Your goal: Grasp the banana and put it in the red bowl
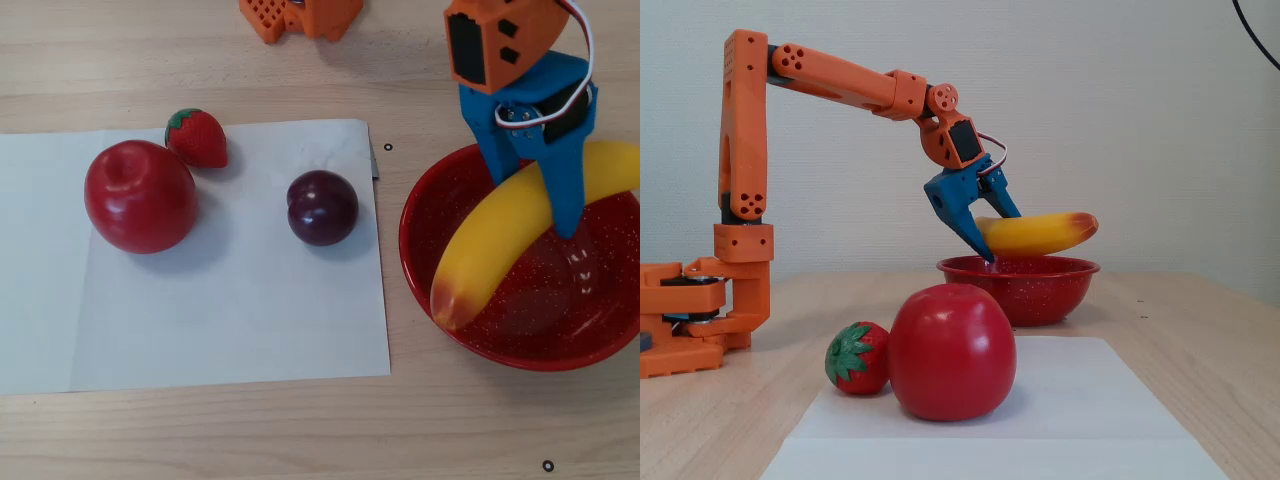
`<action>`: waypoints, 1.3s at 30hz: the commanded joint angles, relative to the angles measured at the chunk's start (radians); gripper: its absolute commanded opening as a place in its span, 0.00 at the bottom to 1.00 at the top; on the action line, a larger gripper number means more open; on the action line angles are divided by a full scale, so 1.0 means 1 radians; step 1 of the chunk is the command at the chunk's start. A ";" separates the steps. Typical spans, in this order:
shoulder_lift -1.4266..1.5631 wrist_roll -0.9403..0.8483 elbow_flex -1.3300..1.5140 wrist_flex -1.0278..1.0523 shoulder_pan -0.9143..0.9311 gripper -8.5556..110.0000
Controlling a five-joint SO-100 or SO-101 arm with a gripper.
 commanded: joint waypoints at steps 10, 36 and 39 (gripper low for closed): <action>0.063 0.035 -0.087 0.046 -0.012 0.39; 0.304 -0.051 -0.488 0.655 -0.249 0.08; 0.374 -0.048 -0.440 0.666 -0.305 0.08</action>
